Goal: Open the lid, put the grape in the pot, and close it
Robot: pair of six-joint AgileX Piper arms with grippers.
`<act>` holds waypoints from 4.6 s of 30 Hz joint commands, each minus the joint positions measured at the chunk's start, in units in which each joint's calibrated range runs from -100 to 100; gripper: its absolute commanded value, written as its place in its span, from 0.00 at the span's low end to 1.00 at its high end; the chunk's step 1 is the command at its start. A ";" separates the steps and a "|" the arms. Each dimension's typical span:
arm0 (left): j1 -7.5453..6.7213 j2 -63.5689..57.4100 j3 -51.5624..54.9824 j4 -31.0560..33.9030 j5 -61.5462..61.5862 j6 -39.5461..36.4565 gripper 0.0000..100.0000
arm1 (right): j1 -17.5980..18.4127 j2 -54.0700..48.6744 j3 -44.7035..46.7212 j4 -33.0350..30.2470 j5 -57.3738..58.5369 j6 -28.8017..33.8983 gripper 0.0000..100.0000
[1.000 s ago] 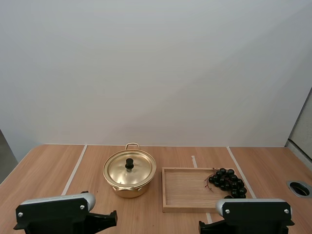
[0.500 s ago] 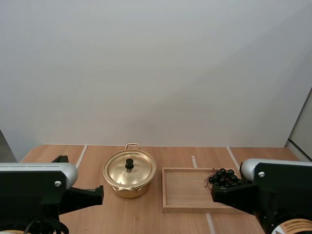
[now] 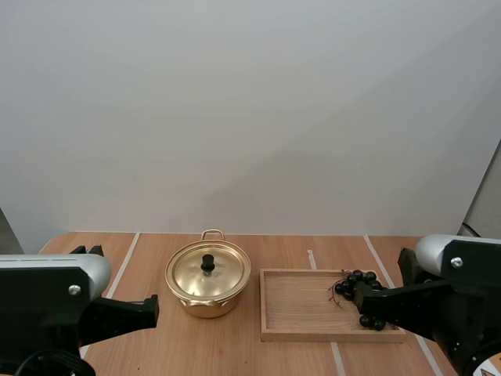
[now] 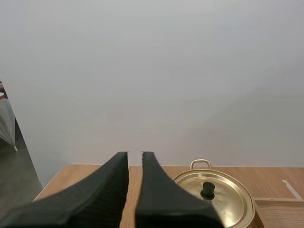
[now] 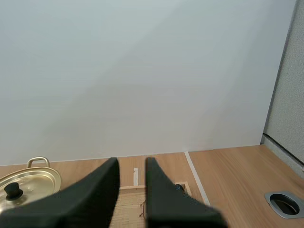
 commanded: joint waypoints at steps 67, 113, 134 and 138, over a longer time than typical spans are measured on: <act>-0.20 87.79 -40.26 -39.49 14.92 53.54 0.00 | -0.47 14.40 -0.64 -20.61 7.85 5.86 1.00; -0.20 47.77 -49.98 -30.10 22.28 49.36 0.00 | -6.45 92.03 -6.48 -33.61 -41.42 11.34 0.70; -0.20 47.77 -66.46 -29.22 25.30 46.76 0.00 | -4.90 67.80 -6.48 -31.65 -52.62 12.41 0.00; -0.20 47.77 -73.00 -28.77 25.47 45.73 0.00 | 1.01 60.97 -6.48 -33.35 -57.52 6.85 0.00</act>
